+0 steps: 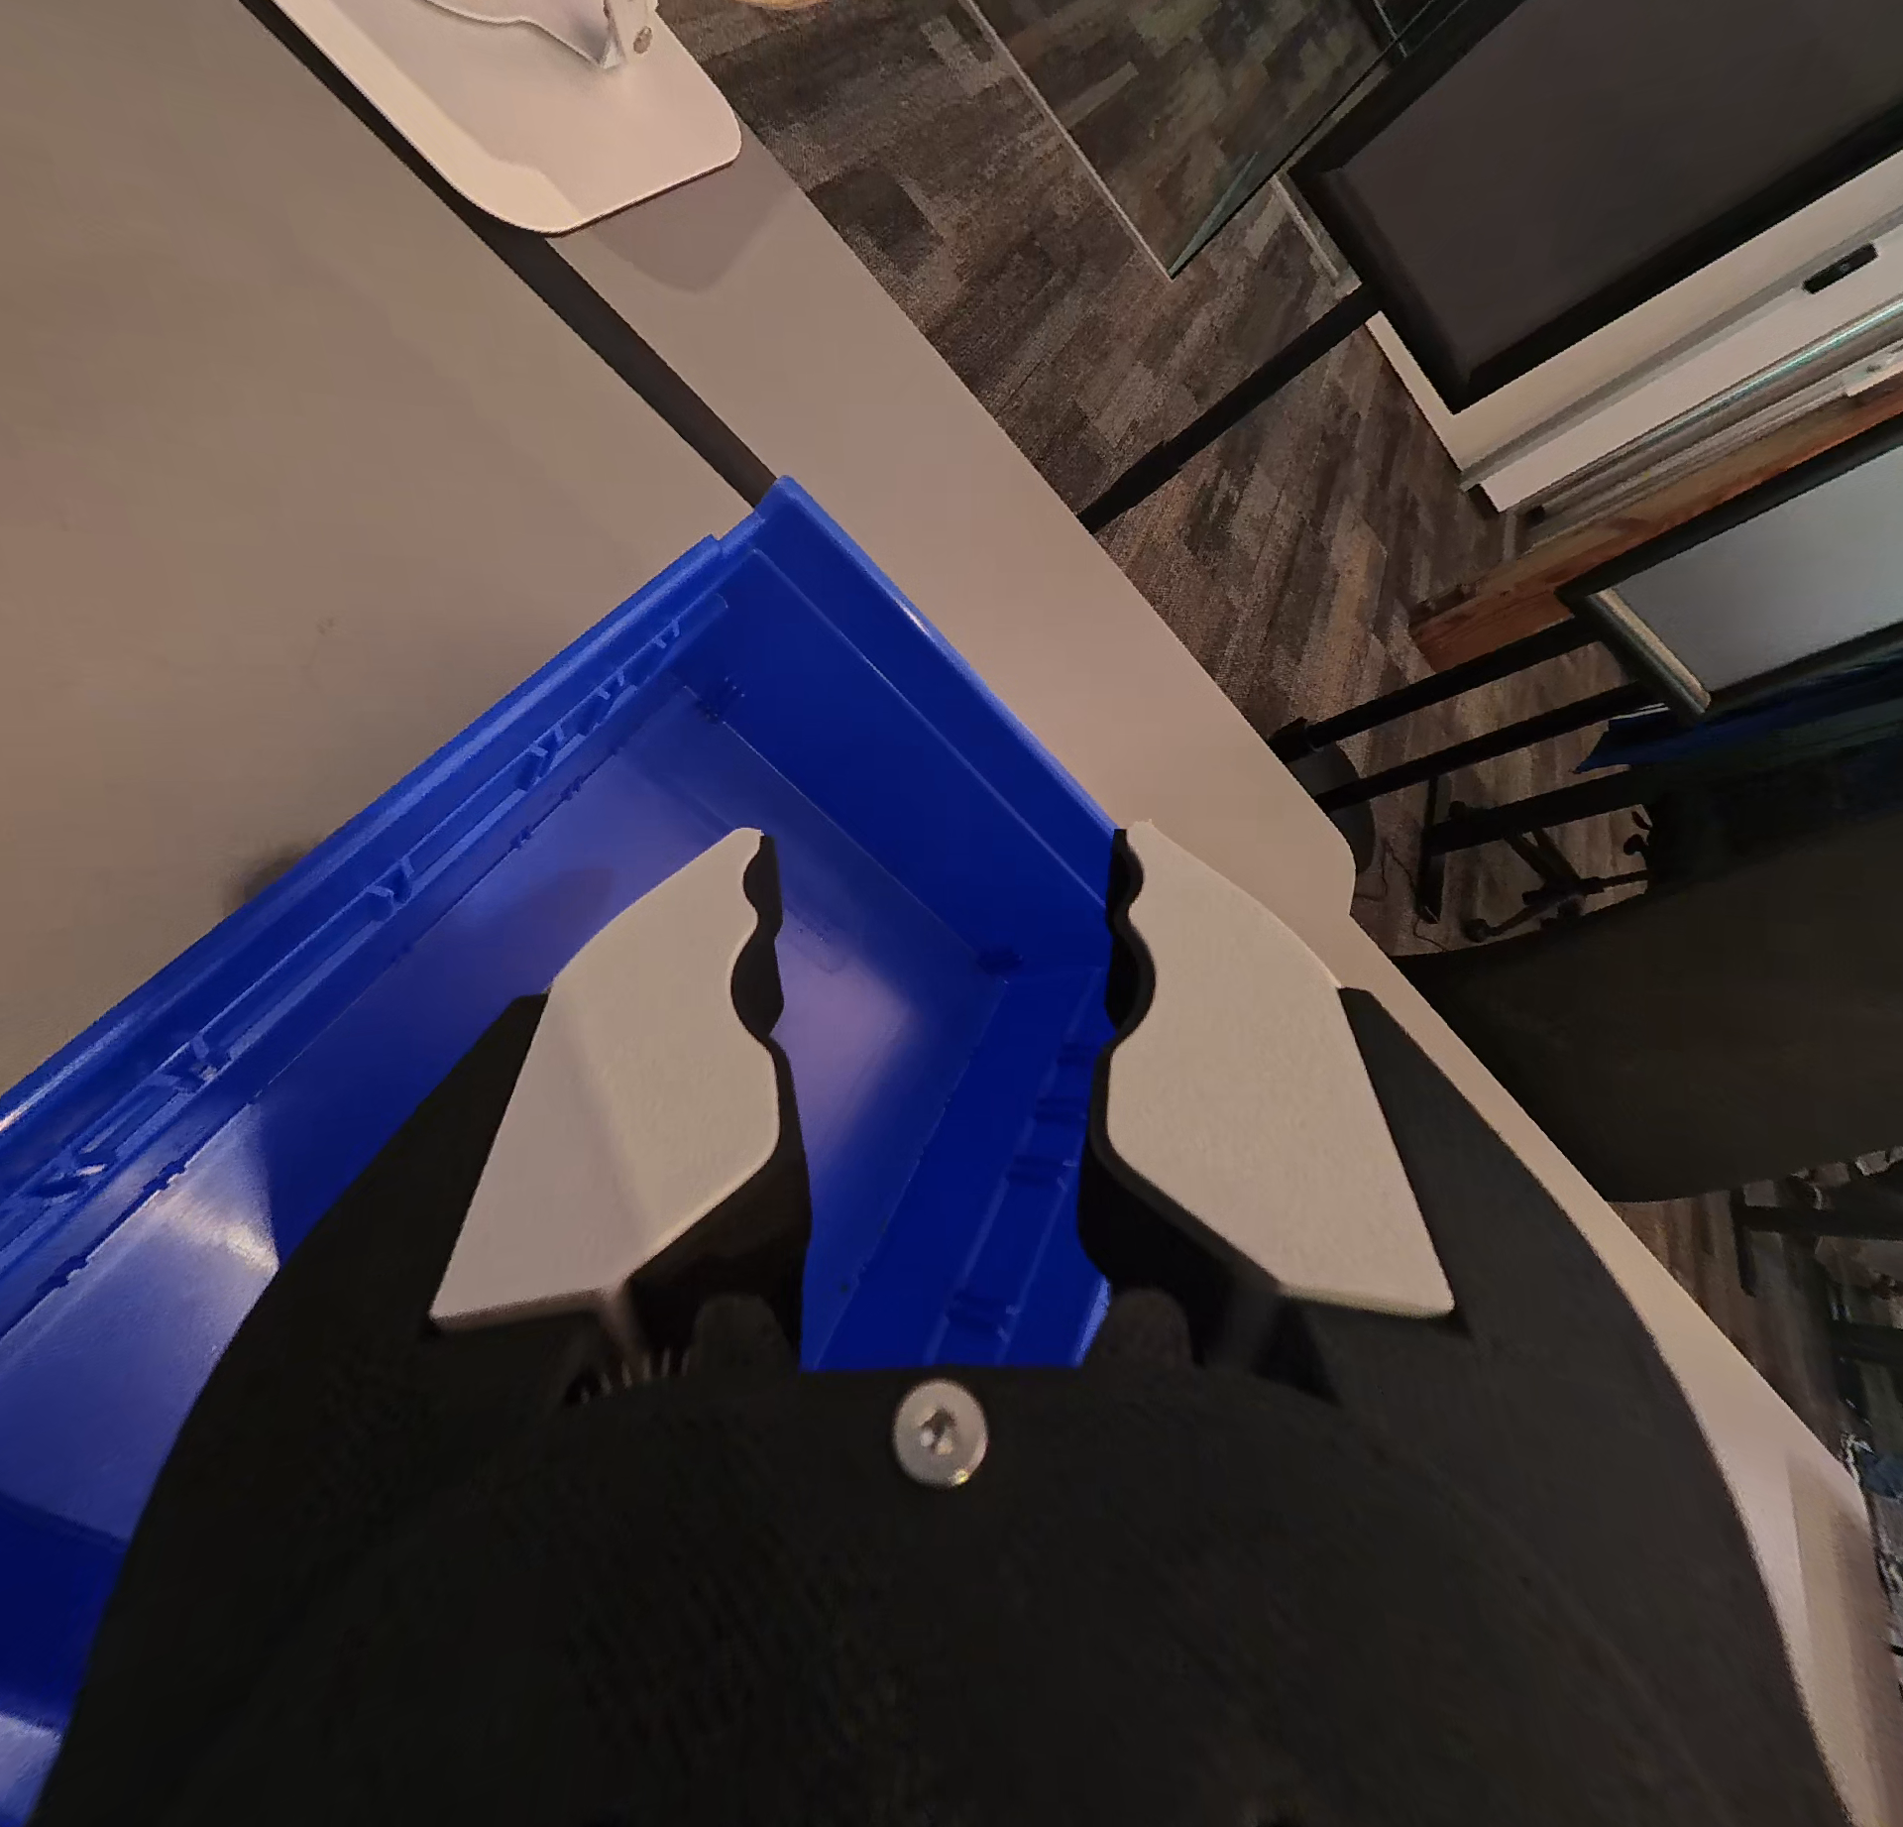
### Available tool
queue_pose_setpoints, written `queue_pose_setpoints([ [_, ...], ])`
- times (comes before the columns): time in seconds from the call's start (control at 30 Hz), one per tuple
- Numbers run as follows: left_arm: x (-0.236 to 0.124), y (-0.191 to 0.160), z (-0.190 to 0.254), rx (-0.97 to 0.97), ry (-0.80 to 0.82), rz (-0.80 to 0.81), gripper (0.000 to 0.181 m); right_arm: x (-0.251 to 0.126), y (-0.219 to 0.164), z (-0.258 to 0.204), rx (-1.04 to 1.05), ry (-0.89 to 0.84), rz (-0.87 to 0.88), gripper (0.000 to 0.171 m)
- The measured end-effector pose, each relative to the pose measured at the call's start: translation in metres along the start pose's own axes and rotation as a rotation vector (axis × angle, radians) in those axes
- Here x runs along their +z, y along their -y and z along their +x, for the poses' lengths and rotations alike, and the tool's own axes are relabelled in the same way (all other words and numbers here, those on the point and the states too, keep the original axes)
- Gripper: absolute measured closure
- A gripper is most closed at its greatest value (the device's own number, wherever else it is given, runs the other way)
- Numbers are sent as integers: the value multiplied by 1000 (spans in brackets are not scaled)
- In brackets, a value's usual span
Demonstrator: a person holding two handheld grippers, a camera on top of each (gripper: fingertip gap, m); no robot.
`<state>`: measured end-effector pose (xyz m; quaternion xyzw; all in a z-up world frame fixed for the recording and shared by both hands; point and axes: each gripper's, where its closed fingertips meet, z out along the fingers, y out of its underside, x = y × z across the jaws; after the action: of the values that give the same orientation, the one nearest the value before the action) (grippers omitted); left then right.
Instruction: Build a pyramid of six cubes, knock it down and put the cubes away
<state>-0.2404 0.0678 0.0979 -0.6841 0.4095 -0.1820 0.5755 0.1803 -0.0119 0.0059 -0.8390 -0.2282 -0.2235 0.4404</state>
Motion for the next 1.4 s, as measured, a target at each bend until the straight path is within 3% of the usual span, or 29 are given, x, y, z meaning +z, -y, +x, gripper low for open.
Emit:
queue_pose_setpoints([
  [0.1,-24,-39,-64,-58,206,-102,127,0,-1,0,0,-1,-3,108],
  [0.2,-30,-107,-97,-272,245,-365,125,0,-1,-1,-3,0,-6,108],
  [0.33,-23,-162,-104,-521,219,-556,138,3,-2,-3,-13,3,-21,108],
  [0.47,-19,-212,-104,-537,283,-802,128,6,-5,-5,-18,6,-36,108],
  [0.67,1,-252,-99,-532,305,-950,129,9,-6,-8,-30,11,-48,108],
  [0.8,3,-271,-98,-523,323,-1022,131,9,-6,-9,-31,14,-50,108],
  [1.0,11,-278,-101,-547,320,-1003,139,9,-6,-9,-31,15,-51,108],
  [1.1,13,-281,-100,-552,301,-1001,152,8,-7,-7,-27,13,-49,108],
  [1.4,7,-266,-109,-555,292,-926,153,8,-7,-9,-33,19,-52,108],
])
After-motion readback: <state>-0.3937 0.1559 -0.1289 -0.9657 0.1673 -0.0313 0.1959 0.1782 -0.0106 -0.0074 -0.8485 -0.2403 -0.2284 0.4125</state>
